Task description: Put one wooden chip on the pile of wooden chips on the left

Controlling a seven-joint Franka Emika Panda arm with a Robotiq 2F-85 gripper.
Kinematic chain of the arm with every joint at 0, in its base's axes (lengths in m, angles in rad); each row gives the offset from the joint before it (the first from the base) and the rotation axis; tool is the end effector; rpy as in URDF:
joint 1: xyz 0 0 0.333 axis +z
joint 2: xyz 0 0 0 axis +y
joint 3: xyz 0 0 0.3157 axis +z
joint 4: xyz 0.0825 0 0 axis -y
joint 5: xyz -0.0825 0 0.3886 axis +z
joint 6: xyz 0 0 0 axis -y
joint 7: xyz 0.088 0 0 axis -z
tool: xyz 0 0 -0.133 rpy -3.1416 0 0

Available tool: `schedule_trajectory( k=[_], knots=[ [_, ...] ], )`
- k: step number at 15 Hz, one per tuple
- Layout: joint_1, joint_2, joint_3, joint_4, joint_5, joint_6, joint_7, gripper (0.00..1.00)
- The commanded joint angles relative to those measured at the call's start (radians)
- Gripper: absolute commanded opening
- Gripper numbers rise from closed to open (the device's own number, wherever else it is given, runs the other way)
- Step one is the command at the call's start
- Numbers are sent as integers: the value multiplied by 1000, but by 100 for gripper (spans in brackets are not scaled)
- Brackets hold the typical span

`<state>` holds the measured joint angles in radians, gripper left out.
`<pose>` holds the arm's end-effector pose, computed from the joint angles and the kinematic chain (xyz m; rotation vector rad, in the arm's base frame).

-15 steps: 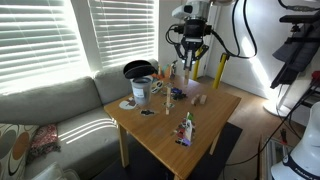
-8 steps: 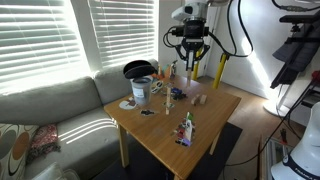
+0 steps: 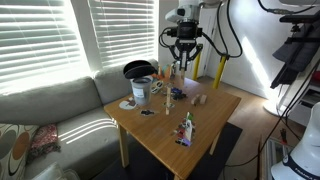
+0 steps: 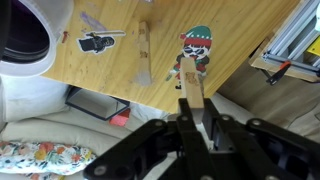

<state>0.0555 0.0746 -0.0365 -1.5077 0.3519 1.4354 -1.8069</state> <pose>0.5619 0.0609 0.5839 -1.6866 -2.2332 -0.2561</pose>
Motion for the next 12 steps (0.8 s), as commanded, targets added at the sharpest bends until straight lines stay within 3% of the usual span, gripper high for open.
schedule_trajectory(
  k=[1, 12],
  knots=[
    [-18, 28, 32, 54, -12, -3, -1, 4],
    [-20, 80, 57, 130, 12, 10, 28, 4]
  ],
)
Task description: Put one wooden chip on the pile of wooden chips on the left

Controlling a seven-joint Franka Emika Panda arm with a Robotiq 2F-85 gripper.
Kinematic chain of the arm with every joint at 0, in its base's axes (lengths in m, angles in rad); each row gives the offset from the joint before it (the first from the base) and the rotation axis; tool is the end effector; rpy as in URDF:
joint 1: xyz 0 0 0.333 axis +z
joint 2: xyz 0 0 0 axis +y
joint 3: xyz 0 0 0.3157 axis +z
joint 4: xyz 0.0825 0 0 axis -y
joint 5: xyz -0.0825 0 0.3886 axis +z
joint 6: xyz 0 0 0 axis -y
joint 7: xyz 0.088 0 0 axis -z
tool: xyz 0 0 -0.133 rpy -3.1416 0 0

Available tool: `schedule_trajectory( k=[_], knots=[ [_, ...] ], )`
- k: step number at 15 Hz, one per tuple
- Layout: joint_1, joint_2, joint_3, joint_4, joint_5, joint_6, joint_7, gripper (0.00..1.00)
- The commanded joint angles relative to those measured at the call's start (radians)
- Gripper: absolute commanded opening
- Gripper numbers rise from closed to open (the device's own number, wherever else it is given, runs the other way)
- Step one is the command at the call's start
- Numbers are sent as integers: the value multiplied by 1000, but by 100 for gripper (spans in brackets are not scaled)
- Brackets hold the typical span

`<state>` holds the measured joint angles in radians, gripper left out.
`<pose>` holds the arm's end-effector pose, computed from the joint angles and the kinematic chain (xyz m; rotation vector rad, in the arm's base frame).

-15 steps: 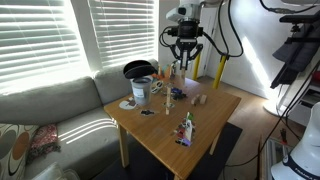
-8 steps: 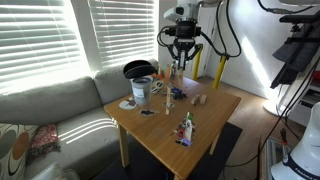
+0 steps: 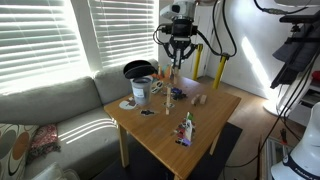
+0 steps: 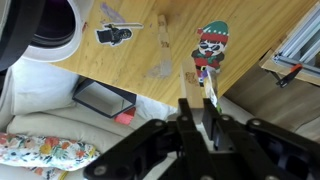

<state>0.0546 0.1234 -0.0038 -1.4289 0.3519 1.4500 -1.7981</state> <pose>0.5783 0.0788 0.5932 -1.6730 -2.2756 -0.2912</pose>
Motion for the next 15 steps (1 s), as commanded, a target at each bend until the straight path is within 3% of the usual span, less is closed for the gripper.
schedule_trajectory(
  k=[1, 15],
  knots=[
    [-19, 34, 27, 55, 13, -7, 26, 4],
    [-29, 24, 37, 31, 50, 28, 71, 4]
  ],
)
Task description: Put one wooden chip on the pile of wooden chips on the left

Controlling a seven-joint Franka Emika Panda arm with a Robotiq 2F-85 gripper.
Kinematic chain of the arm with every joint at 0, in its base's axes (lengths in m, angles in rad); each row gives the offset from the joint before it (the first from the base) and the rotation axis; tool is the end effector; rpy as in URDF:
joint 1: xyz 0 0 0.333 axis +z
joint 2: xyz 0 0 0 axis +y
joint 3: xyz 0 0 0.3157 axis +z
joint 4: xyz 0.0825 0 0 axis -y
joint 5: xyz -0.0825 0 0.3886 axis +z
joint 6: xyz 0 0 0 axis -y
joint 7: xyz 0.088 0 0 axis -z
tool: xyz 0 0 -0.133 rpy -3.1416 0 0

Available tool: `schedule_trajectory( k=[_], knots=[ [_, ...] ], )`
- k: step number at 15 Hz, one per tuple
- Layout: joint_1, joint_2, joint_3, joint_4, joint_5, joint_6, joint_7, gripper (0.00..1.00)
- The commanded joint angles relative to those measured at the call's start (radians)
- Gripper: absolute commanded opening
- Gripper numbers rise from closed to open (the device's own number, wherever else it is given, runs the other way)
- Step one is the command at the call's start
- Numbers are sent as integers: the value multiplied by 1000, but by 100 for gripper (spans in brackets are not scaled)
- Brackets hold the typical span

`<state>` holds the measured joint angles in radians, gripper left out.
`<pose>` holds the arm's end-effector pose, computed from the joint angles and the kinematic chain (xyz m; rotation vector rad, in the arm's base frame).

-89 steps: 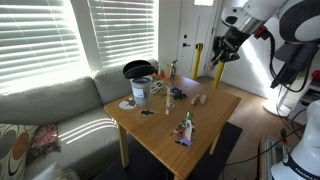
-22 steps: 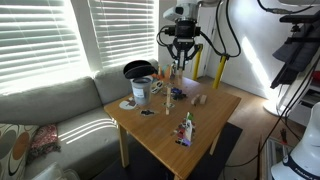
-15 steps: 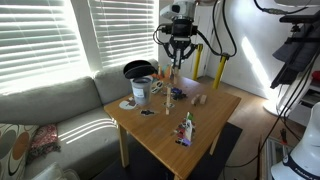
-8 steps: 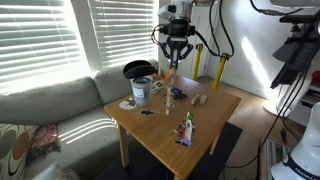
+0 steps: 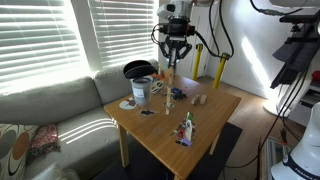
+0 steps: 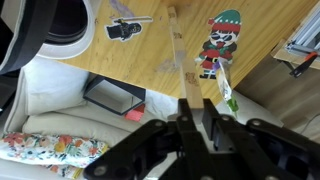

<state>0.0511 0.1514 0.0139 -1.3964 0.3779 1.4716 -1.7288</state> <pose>0.5886 0.0898 0.5948 -1.7292 -2.2177 -0.3272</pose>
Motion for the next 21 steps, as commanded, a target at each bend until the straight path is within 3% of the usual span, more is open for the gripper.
schedule_trajectory(
  k=[1, 3, 4, 5, 6, 21],
  knots=[
    [-28, -7, 18, -5, 28, 10, 2, 4],
    [-33, -12, 16, -15, 36, 31, 5, 4],
    [-28, 2, 20, 4, 10, 5, 3, 17],
    [-31, 2, 19, 4, 12, 11, 3, 17],
    [-32, 2, 19, 4, 13, 13, 3, 4],
    [-33, 1, 29, -13, -4, -11, -6, 4]
  ],
)
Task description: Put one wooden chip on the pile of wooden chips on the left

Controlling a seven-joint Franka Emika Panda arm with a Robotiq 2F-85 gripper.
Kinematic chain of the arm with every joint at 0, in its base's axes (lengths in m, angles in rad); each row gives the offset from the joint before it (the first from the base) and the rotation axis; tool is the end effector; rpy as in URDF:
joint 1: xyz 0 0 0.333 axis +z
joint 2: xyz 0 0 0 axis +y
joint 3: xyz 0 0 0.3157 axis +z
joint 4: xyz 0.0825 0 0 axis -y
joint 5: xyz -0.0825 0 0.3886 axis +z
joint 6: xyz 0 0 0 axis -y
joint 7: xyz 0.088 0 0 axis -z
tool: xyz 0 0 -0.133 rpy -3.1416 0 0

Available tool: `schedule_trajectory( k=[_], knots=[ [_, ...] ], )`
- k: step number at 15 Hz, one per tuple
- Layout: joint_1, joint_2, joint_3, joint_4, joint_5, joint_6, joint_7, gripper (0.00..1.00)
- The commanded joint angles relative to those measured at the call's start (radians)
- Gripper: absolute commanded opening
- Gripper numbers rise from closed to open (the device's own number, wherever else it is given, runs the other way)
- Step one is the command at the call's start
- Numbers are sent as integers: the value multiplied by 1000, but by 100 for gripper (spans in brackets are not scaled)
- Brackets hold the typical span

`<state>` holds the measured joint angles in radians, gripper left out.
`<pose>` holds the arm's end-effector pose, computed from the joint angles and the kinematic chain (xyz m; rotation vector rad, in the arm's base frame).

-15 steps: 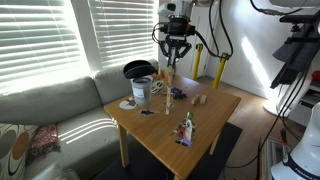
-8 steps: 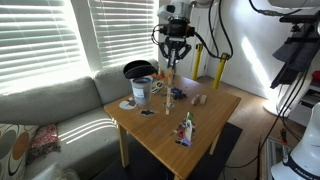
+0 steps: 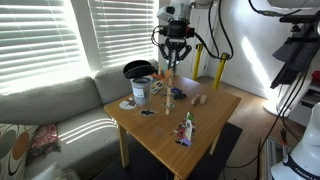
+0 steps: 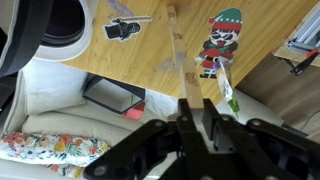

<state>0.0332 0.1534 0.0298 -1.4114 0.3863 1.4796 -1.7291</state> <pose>0.5897 0.0889 0.5878 -1.7273 -2.2014 -0.3297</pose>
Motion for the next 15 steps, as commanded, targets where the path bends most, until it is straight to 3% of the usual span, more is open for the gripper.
schedule_trajectory(
  k=[1, 15],
  knots=[
    [-16, 0, 13, 1, -11, -19, -6, 4],
    [-17, 15, 17, 6, -15, -11, -22, 4]
  ],
)
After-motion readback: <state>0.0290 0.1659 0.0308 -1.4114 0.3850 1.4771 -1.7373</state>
